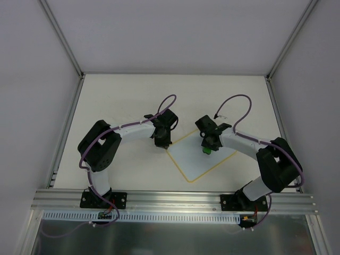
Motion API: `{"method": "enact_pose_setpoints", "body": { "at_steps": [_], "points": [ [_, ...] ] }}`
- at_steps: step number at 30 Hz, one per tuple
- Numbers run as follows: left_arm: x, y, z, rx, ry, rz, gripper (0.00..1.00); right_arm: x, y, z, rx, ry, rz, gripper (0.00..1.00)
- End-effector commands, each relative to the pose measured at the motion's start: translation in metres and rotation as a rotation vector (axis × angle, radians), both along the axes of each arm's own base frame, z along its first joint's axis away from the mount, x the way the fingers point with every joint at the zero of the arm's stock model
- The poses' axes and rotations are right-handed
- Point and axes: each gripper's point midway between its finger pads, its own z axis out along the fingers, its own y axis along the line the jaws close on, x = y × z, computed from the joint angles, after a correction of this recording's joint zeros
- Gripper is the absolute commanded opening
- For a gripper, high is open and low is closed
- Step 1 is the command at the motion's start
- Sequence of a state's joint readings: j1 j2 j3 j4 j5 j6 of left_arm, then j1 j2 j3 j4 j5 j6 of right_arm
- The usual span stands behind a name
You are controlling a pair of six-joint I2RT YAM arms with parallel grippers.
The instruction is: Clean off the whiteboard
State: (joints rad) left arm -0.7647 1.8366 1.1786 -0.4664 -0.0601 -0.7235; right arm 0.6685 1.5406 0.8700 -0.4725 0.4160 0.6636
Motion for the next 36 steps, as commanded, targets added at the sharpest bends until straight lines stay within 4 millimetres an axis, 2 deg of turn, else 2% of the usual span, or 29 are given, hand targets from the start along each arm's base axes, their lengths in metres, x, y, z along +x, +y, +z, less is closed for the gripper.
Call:
{"method": "enact_pose_setpoints", "body": {
  "at_steps": [1, 3, 6, 9, 10, 12, 13, 14, 16, 18, 20, 23, 26, 27, 28, 29, 31, 32, 35, 36],
  "points": [
    [-0.009, 0.01, -0.012, 0.031, 0.039, 0.02, 0.0, -0.002, -0.037, 0.003, -0.098, -0.005, -0.06, 0.0],
    [-0.008, 0.009, -0.012, 0.029, 0.039, 0.02, 0.0, -0.001, -0.035, 0.001, -0.099, 0.008, -0.048, 0.0],
    [-0.008, 0.008, -0.011, 0.024, 0.039, 0.02, 0.0, 0.0, -0.017, -0.006, -0.056, 0.041, 0.005, 0.01],
    [-0.007, 0.007, -0.011, 0.021, 0.038, 0.02, 0.0, 0.001, 0.015, -0.006, -0.01, 0.048, 0.087, 0.0],
    [-0.007, 0.007, -0.011, 0.021, 0.038, 0.019, 0.0, 0.0, 0.035, -0.005, 0.008, 0.055, 0.137, 0.0],
    [-0.006, 0.007, -0.011, 0.023, 0.036, 0.022, 0.0, -0.005, 0.061, -0.005, 0.027, 0.069, 0.211, 0.0],
    [-0.005, 0.008, -0.011, 0.024, 0.034, 0.025, 0.0, -0.009, 0.072, -0.011, 0.039, 0.098, 0.239, 0.01],
    [-0.005, 0.009, -0.012, 0.026, 0.035, 0.028, 0.0, -0.006, 0.086, -0.005, 0.062, 0.088, 0.258, 0.0],
    [-0.005, 0.01, -0.011, 0.026, 0.035, 0.033, 0.0, -0.011, 0.105, -0.006, 0.094, 0.108, 0.3, 0.0],
    [-0.003, 0.014, -0.011, 0.028, 0.03, 0.045, 0.0, -0.01, 0.113, -0.007, 0.109, 0.112, 0.309, 0.0],
    [-0.002, 0.017, -0.011, 0.031, 0.03, 0.052, 0.0, -0.004, 0.11, -0.002, 0.094, 0.085, 0.306, 0.0],
    [0.001, 0.023, -0.01, 0.035, 0.027, 0.064, 0.0, 0.004, 0.09, 0.001, 0.072, 0.065, 0.263, 0.0],
    [0.0, 0.027, -0.012, 0.038, 0.033, 0.068, 0.0, 0.012, 0.052, 0.003, 0.043, 0.048, 0.183, 0.0],
    [0.0, 0.027, -0.013, 0.04, 0.033, 0.069, 0.0, 0.015, 0.042, 0.008, 0.046, 0.03, 0.161, 0.0],
    [0.0, 0.027, -0.013, 0.041, 0.034, 0.069, 0.0, 0.02, 0.024, 0.007, 0.037, 0.03, 0.114, 0.0],
    [-0.001, 0.028, -0.014, 0.043, 0.036, 0.069, 0.0, 0.014, 0.007, 0.0, 0.011, 0.046, 0.087, 0.0],
    [-0.001, 0.029, -0.014, 0.044, 0.037, 0.069, 0.0, 0.016, -0.022, 0.002, 0.007, 0.041, 0.019, 0.0],
    [-0.001, 0.03, -0.015, 0.046, 0.038, 0.071, 0.0, 0.009, -0.036, -0.005, -0.002, 0.065, -0.007, 0.0],
    [0.0, 0.031, -0.014, 0.046, 0.036, 0.072, 0.0, 0.004, -0.068, -0.005, 0.006, 0.069, -0.091, 0.0],
    [0.0, 0.032, -0.013, 0.046, 0.034, 0.074, 0.0, -0.004, -0.077, -0.011, 0.002, 0.089, -0.111, 0.01]
  ]
}}
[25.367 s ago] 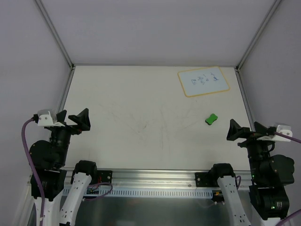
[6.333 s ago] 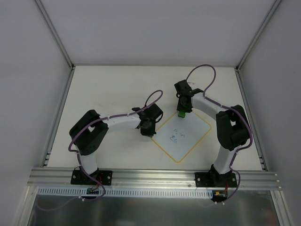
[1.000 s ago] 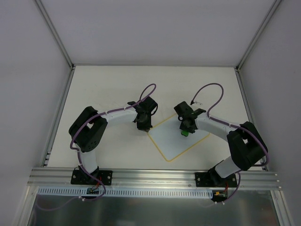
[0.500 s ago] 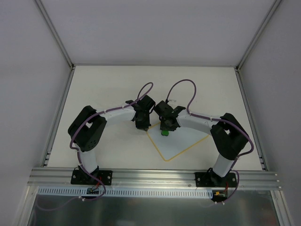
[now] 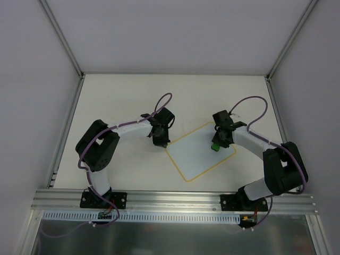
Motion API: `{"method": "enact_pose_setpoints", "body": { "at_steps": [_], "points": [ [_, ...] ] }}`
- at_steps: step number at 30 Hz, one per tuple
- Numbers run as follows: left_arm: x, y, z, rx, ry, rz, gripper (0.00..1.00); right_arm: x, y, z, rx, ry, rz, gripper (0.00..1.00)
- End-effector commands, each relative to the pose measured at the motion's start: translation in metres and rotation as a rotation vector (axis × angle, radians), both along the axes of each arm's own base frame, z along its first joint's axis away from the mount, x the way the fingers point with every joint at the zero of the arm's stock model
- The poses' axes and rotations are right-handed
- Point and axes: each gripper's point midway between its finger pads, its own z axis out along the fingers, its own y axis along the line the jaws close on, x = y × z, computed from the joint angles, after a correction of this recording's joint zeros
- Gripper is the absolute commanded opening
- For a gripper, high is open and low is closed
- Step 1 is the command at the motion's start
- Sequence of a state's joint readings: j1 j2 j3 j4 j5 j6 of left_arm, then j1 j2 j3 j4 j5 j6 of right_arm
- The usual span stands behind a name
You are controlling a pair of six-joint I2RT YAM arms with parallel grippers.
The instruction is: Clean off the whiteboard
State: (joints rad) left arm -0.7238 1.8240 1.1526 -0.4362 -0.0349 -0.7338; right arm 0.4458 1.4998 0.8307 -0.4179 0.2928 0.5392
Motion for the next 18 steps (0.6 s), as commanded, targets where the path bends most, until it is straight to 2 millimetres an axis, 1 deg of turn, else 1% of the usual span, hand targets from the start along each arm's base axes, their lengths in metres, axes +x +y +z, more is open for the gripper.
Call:
{"method": "enact_pose_setpoints", "body": {
  "at_steps": [1, 2, 3, 4, 6, 7, 8, 9, 10, 12, 14, 15, 16, 17, 18],
  "points": [
    [-0.007, 0.024, -0.012, 0.075, 0.03, 0.031, 0.0, -0.025, -0.044, -0.012, -0.057, 0.073, -0.068, 0.0],
    [-0.007, 0.026, -0.013, 0.08, 0.03, 0.034, 0.0, -0.026, -0.049, -0.01, -0.052, 0.066, -0.077, 0.0],
    [-0.007, 0.027, -0.013, 0.079, 0.031, 0.035, 0.0, -0.031, -0.055, -0.013, -0.053, 0.078, -0.088, 0.01],
    [-0.007, 0.027, -0.014, 0.081, 0.034, 0.035, 0.0, -0.032, -0.064, -0.013, -0.048, 0.08, -0.114, 0.01],
    [-0.006, 0.028, -0.013, 0.08, 0.033, 0.038, 0.0, -0.033, -0.07, -0.007, -0.021, 0.062, -0.128, 0.0],
    [-0.006, 0.028, -0.013, 0.079, 0.031, 0.038, 0.0, -0.031, -0.08, -0.003, -0.012, 0.047, -0.163, 0.0],
    [-0.005, 0.028, -0.012, 0.076, 0.028, 0.038, 0.0, -0.03, -0.085, 0.002, -0.005, 0.029, -0.184, 0.0],
    [-0.005, 0.028, -0.011, 0.076, 0.028, 0.036, 0.0, -0.03, -0.091, 0.013, 0.0, -0.006, -0.204, 0.0],
    [-0.003, 0.027, -0.01, 0.074, 0.023, 0.039, 0.0, -0.026, -0.104, 0.022, -0.002, -0.036, -0.253, 0.0],
    [-0.003, 0.028, -0.009, 0.077, 0.018, 0.037, 0.0, -0.022, -0.119, 0.039, -0.016, -0.088, -0.296, 0.0],
    [-0.002, 0.028, -0.01, 0.077, 0.018, 0.037, 0.0, -0.016, -0.14, 0.051, -0.018, -0.121, -0.367, 0.0],
    [-0.002, 0.028, -0.01, 0.077, 0.018, 0.037, 0.0, -0.014, -0.147, 0.054, -0.017, -0.127, -0.387, 0.0],
    [-0.002, 0.028, -0.009, 0.077, 0.015, 0.04, 0.0, -0.014, -0.161, 0.053, -0.01, -0.117, -0.441, 0.0],
    [-0.001, 0.028, -0.009, 0.078, 0.015, 0.038, 0.0, -0.008, -0.166, 0.057, 0.006, -0.126, -0.457, 0.01],
    [-0.001, 0.027, -0.008, 0.077, 0.013, 0.038, 0.0, -0.006, -0.172, 0.057, 0.008, -0.12, -0.476, 0.02]
  ]
}}
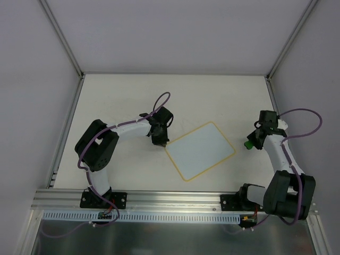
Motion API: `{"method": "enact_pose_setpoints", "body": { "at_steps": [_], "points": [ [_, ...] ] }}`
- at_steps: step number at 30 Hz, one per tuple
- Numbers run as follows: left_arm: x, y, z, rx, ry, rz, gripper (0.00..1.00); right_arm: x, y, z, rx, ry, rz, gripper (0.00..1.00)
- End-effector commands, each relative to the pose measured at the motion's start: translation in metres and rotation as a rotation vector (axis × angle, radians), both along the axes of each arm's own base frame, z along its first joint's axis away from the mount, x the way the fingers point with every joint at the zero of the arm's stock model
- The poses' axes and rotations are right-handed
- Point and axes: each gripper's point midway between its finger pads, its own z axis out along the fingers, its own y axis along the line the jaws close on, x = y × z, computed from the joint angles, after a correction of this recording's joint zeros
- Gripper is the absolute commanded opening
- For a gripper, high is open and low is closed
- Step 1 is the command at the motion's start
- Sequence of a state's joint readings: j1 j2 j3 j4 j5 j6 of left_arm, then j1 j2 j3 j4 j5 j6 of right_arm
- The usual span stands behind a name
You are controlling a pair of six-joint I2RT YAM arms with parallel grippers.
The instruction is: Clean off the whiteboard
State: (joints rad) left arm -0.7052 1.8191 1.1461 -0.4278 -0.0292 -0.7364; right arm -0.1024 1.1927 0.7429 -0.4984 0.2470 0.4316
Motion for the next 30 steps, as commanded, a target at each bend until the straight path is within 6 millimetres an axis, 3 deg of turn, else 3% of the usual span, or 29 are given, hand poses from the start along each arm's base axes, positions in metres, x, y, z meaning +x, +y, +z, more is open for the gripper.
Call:
{"method": "enact_pose_setpoints", "body": {
  "at_steps": [1, 4, 10, 13, 14, 16, 17, 19, 20, 26, 28, 29, 30],
  "points": [
    [-0.005, 0.023, -0.008, 0.084, 0.013, 0.018, 0.0, 0.01, -0.03, 0.011, -0.004, 0.004, -0.072, 0.02],
    [-0.003, 0.023, -0.006, 0.084, 0.004, 0.015, 0.0, 0.021, -0.045, 0.0, 0.014, 0.041, -0.112, 0.02],
    [0.0, 0.019, 0.002, 0.067, -0.012, 0.006, 0.0, 0.032, -0.055, -0.034, 0.08, 0.116, -0.141, 0.04],
    [0.002, 0.018, 0.005, 0.063, -0.022, 0.003, 0.0, 0.029, -0.059, -0.048, 0.074, 0.163, -0.157, 0.16],
    [0.002, 0.018, 0.006, 0.062, -0.025, 0.003, 0.01, 0.027, -0.061, -0.051, 0.076, 0.172, -0.163, 0.25],
    [0.004, 0.017, 0.009, 0.057, -0.033, 0.006, 0.05, 0.026, -0.06, -0.055, 0.088, 0.182, -0.171, 0.31],
    [0.005, 0.017, 0.011, 0.055, -0.039, 0.006, 0.1, 0.024, -0.06, -0.055, 0.086, 0.184, -0.172, 0.39],
    [0.006, 0.015, 0.017, 0.045, -0.055, 0.004, 0.18, 0.024, -0.062, -0.044, 0.072, 0.153, -0.173, 0.47],
    [0.008, 0.015, 0.021, 0.041, -0.067, 0.004, 0.26, 0.022, -0.062, -0.041, 0.066, 0.144, -0.173, 0.57],
    [0.017, 0.013, 0.056, 0.003, -0.147, 0.002, 0.54, 0.014, -0.062, 0.001, 0.021, 0.086, -0.142, 0.8],
    [0.022, 0.016, 0.076, -0.007, -0.201, 0.0, 0.72, 0.012, -0.062, 0.028, 0.0, 0.021, -0.128, 0.8],
    [0.023, 0.018, 0.085, -0.012, -0.221, -0.002, 0.75, 0.012, -0.061, 0.039, -0.012, -0.006, -0.103, 0.82],
    [0.025, 0.022, 0.094, -0.009, -0.247, 0.005, 0.77, 0.011, -0.06, 0.062, -0.037, -0.079, -0.089, 0.84]
  ]
}}
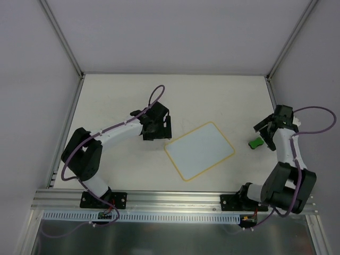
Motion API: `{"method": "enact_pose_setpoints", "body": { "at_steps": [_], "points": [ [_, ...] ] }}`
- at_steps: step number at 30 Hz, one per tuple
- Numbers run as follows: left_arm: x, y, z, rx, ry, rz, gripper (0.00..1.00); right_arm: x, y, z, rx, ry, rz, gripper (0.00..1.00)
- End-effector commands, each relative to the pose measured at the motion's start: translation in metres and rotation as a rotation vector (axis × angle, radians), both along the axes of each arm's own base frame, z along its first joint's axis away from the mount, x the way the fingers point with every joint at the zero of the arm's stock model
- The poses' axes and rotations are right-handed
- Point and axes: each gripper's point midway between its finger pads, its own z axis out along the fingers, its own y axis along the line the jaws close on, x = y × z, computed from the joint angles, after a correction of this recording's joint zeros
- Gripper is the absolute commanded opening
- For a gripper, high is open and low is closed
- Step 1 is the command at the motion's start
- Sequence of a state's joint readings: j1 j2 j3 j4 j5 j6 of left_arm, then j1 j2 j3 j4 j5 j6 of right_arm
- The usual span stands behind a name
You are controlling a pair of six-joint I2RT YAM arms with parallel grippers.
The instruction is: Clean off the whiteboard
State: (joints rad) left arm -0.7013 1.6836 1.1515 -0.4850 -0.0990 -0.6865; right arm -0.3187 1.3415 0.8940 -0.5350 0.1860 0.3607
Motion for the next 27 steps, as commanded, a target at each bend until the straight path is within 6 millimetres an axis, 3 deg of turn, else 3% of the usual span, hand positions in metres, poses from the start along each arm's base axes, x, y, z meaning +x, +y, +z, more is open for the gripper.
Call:
{"method": "enact_pose_setpoints", "body": {
  "at_steps": [1, 3, 4, 6, 7, 9, 13, 15, 19, 22, 27],
  "points": [
    [0.02, 0.013, 0.069, -0.037, -0.177, 0.013, 0.84, -0.003, -0.004, 0.069, -0.095, -0.161, 0.055, 0.87],
    [0.022, 0.022, 0.093, -0.039, -0.233, 0.019, 0.94, -0.003, 0.0, 0.1, -0.143, -0.242, 0.139, 0.97],
    [0.025, 0.033, 0.117, -0.038, -0.305, 0.021, 0.99, -0.005, 0.003, 0.133, -0.19, -0.336, 0.17, 0.99],
    [0.027, 0.046, 0.145, -0.025, -0.387, 0.027, 0.99, -0.012, 0.008, 0.165, -0.253, -0.409, 0.245, 0.99],
    [0.026, 0.06, 0.171, -0.007, -0.474, 0.033, 0.99, -0.021, 0.011, 0.186, -0.292, -0.468, 0.256, 0.99],
    [0.025, 0.076, 0.203, 0.008, -0.571, 0.044, 0.99, -0.03, 0.016, 0.218, -0.334, -0.549, 0.267, 0.99],
    [0.002, 0.126, 0.28, 0.045, -0.814, 0.085, 0.99, -0.057, 0.034, 0.28, -0.455, -0.702, 0.375, 0.99],
    [-0.007, 0.148, 0.306, 0.073, -0.895, 0.135, 0.99, -0.078, 0.04, 0.312, -0.528, -0.758, 0.4, 0.99],
    [-0.043, 0.189, 0.349, 0.065, -1.045, 0.184, 0.99, -0.101, 0.061, 0.339, -0.59, -0.844, 0.494, 0.99],
    [-0.064, 0.209, 0.36, 0.048, -1.105, 0.212, 0.99, -0.117, 0.066, 0.343, -0.623, -0.883, 0.514, 0.99],
    [-0.085, 0.226, 0.355, 0.032, -1.147, 0.221, 0.99, -0.133, 0.064, 0.334, -0.671, -0.89, 0.523, 0.99]
  ]
}}
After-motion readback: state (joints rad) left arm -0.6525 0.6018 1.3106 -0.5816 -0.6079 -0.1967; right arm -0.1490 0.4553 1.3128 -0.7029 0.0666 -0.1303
